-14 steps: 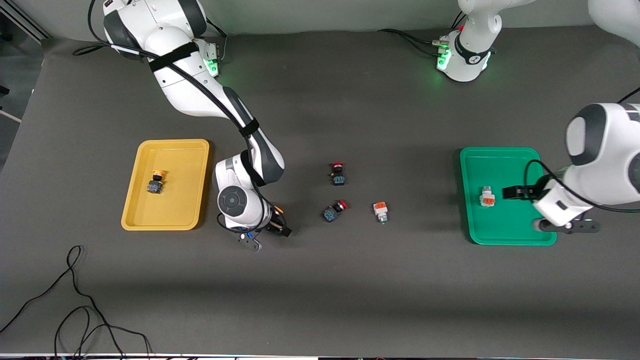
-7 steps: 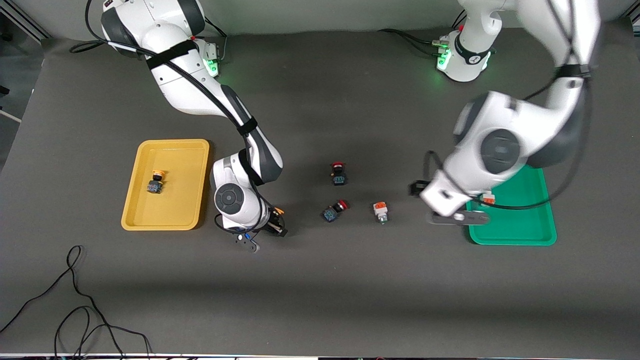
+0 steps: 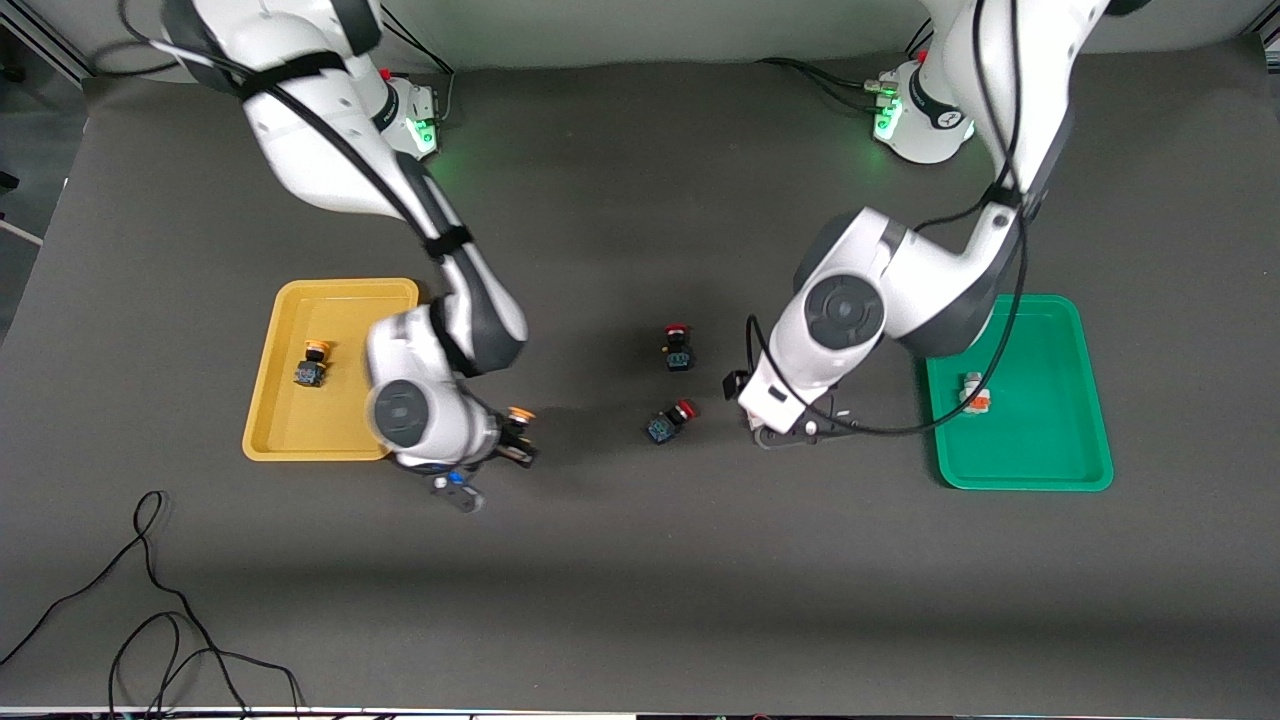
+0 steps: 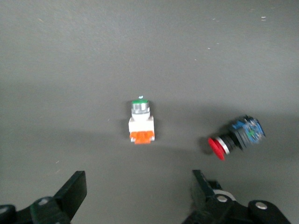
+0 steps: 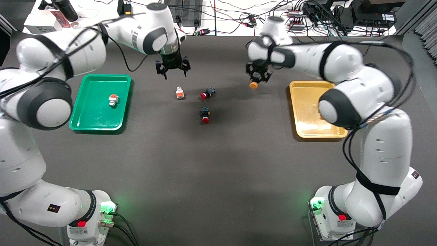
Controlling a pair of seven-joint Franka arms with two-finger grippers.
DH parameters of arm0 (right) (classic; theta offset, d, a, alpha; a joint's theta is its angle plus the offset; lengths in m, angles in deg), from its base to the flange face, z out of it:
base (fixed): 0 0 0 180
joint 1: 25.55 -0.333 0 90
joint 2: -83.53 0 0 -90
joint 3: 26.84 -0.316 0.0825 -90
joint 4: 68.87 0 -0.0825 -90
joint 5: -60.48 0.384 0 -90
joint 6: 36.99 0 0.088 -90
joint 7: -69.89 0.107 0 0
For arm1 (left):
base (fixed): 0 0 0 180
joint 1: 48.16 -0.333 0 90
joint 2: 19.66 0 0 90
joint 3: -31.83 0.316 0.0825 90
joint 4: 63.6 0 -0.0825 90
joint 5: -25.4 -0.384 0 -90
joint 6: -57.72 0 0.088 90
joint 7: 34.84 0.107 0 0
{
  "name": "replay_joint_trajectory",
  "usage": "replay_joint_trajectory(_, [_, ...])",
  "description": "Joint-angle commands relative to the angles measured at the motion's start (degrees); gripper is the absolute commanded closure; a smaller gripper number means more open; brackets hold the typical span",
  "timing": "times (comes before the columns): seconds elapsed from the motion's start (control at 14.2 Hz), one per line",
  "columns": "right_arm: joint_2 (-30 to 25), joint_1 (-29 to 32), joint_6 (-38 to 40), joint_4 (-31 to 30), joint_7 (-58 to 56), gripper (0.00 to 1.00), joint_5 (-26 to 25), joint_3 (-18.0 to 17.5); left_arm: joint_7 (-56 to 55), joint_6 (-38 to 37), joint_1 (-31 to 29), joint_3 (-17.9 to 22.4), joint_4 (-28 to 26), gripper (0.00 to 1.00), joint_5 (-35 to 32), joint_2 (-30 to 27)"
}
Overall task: Place green and yellow buttons in trays
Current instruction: 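Grasp another black button with the right gripper while the left gripper grasps a white one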
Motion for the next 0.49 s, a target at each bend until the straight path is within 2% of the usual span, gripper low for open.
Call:
replay_joint_trajectory(0.0, [-8.54, 4.9, 9.43, -4.0, -11.03, 1.0, -0.41, 0.83, -2.43, 4.66, 0.69, 0.69, -0.73, 0.0, -2.25, 4.35])
replay_joint_trajectory(0.21, [-17.15, 4.83, 7.01, -17.33, -22.19, 1.0, -0.41, 6.45, -2.86, 8.44, 0.69, 0.78, -1.0, 0.0, -2.43, 7.69])
replay_joint_trajectory(0.42, [-25.94, 4.83, -2.2, -34.37, -36.68, 1.0, -0.24, 13.82, -5.41, 12.31, 1.3, 0.78, -1.35, 0.0, -2.52, 10.15])
